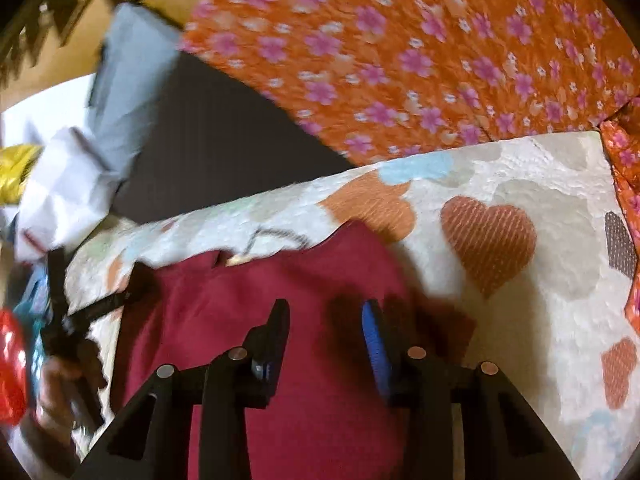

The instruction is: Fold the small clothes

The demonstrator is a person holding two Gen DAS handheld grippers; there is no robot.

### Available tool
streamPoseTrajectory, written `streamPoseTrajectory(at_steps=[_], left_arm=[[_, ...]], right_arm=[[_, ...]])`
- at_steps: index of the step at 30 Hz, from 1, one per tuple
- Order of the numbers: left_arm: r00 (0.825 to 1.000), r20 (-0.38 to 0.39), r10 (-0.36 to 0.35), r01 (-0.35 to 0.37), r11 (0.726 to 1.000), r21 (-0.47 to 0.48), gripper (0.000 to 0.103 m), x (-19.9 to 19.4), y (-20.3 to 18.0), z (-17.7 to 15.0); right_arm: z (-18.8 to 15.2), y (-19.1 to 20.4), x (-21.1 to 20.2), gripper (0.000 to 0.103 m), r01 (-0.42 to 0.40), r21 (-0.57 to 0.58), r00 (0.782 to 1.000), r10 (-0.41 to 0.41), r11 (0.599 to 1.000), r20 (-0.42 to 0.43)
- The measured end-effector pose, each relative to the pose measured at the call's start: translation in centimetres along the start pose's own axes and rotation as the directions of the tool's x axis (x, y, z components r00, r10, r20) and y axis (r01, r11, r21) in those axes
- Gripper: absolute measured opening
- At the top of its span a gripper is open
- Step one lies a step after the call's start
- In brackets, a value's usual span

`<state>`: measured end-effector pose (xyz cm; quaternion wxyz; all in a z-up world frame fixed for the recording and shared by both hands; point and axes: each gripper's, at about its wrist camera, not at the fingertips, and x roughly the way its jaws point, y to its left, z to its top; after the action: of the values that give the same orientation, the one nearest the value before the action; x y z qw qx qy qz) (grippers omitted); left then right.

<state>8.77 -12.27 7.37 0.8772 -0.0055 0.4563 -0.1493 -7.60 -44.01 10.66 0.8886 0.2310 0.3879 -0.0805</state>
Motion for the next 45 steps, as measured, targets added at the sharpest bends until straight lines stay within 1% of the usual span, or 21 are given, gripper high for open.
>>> streamPoseTrajectory(at_steps=[3,5,6,8,9,12,15,18,23,25,28,31,34,37,41,43,44,45], left_arm=[[0.999,0.036,0.031,-0.032,0.998,0.046,0.078,-3.2,0.2,-2.0],[0.998,0.046,0.047,-0.050,0.997,0.066,0.078,-4.6,0.2,-3.1],[0.997,0.052,0.055,-0.058,0.996,0.071,0.078,-5.5,0.3,-3.9],[0.996,0.060,0.058,-0.063,0.994,0.086,0.078,-6.9,0.3,-5.3],[0.996,0.067,0.063,-0.069,0.993,0.097,0.078,-7.5,0.3,-6.1],[0.993,0.096,0.076,-0.087,0.990,0.115,0.078,-9.1,0.2,-7.9],[0.990,0.120,0.071,-0.083,0.991,0.103,0.078,-10.1,0.4,-9.2],[0.990,0.122,0.068,-0.080,0.992,0.098,0.078,-9.7,0.7,-9.6],[0.993,0.103,0.058,-0.064,0.996,0.065,0.078,-7.9,1.8,-9.7],[0.996,0.071,0.058,-0.062,0.997,0.056,0.078,-6.7,2.2,-9.7],[0.999,0.029,0.027,-0.028,0.999,0.034,0.078,-5.5,2.9,-9.6],[1.000,0.001,0.014,-0.014,1.000,0.008,0.078,-4.5,3.6,-9.4],[1.000,-0.010,0.017,-0.016,1.000,0.027,0.078,-4.0,3.6,-9.5],[1.000,-0.022,0.005,-0.004,1.000,0.029,0.078,-3.6,3.5,-9.6],[0.999,-0.036,-0.011,0.012,1.000,0.016,0.078,-3.1,3.5,-9.5],[0.999,-0.040,-0.010,0.011,1.000,0.011,0.078,-3.0,3.6,-9.5],[0.999,-0.043,-0.015,0.015,1.000,0.004,0.078,-3.0,3.7,-9.4],[0.999,-0.046,-0.022,0.022,1.000,-0.004,0.078,-3.0,3.9,-9.4]], right_arm=[[-2.6,0.2,-0.1,0.036,0.042,-0.009,0.999,-0.043,0.999,-0.016],[-4.0,-0.4,1.8,0.037,0.091,-0.009,0.994,-0.091,0.996,-0.060],[-4.4,-0.6,2.4,0.037,0.090,-0.011,0.993,-0.090,0.996,-0.077],[-4.2,0.1,2.0,0.037,0.109,-0.026,0.992,-0.110,0.994,-0.067],[-3.8,0.6,1.4,0.037,0.108,-0.019,0.991,-0.109,0.994,-0.076],[-3.2,2.2,-0.5,0.037,0.023,0.023,0.999,-0.022,0.999,-0.049],[-3.5,4.7,-2.0,0.037,-0.013,-0.005,1.000,0.013,1.000,-0.018],[-4.0,6.7,-1.6,0.038,-0.049,-0.018,0.998,0.048,0.999,-0.040],[-4.4,10.6,1.0,0.038,-0.097,-0.070,0.992,0.091,0.993,-0.092],[-4.2,12.6,2.4,0.038,-0.129,-0.102,0.988,0.118,0.986,-0.103],[-4.0,15.4,4.5,0.038,-0.169,-0.160,0.981,0.150,0.972,-0.127],[-3.5,18.2,6.6,0.035,-0.171,-0.214,0.982,0.147,0.962,-0.122],[-2.6,20.2,9.1,0.034,-0.191,-0.208,0.977,0.166,0.959,-0.133],[-1.8,22.6,11.9,0.034,-0.193,-0.241,0.976,0.159,0.951,-0.151],[-0.7,24.2,15.8,0.033,-0.162,-0.257,0.976,0.116,0.953,-0.183],[-0.4,24.7,18.3,0.034,-0.163,-0.247,0.965,0.101,0.955,-0.243],[-0.4,24.9,19.1,0.034,-0.155,-0.246,0.963,0.092,0.957,-0.252],[-0.2,25.1,19.0,0.034,-0.154,-0.246,0.967,0.094,0.957,-0.238]])
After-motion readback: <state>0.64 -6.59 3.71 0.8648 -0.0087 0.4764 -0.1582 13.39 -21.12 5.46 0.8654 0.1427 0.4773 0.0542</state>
